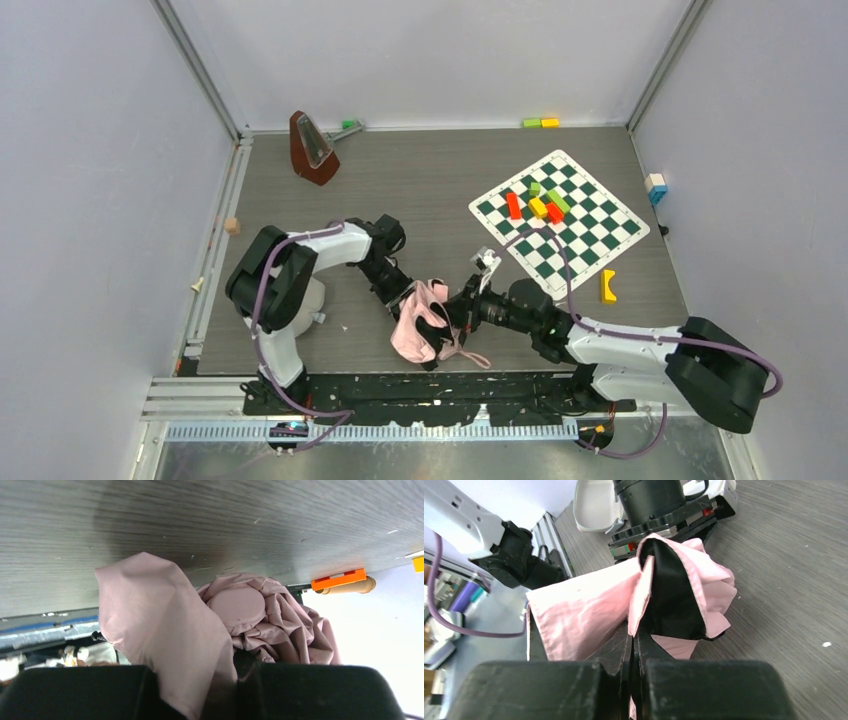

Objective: Put away the umbrella

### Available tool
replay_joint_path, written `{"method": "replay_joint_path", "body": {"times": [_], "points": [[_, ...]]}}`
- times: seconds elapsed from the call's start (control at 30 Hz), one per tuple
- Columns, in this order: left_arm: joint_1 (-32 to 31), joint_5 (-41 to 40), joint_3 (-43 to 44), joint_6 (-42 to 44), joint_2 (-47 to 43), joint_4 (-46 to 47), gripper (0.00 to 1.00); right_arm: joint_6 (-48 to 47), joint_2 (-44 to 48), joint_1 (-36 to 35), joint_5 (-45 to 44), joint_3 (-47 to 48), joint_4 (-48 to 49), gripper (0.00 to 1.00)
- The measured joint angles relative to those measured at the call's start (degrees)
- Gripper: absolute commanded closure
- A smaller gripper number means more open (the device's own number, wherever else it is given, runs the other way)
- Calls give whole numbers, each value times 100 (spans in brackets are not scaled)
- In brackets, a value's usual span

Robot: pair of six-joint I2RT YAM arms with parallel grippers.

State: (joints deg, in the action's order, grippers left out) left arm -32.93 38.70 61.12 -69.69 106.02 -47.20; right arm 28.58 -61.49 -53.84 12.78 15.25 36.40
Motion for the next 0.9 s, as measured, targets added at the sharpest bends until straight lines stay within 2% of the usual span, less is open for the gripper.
{"method": "replay_joint_path", "body": {"times": [0.23,0.4,0.77,0.9], "points": [[-160,-413,-846,-105,-588,1016,100,1226,-986,57,0,-249,1585,95],[-190,-350,-1165,-166,-643,1554,100,1515,-1307,59,184,-26,1569,95],[-197,-289,-1486,-31,-872,2288,100,1563,-1338,81,527,109,1388,95],[-223,-210,-1792,-31,-973,2844,100,1681,-1781,-35,573,212,1690,95]]}}
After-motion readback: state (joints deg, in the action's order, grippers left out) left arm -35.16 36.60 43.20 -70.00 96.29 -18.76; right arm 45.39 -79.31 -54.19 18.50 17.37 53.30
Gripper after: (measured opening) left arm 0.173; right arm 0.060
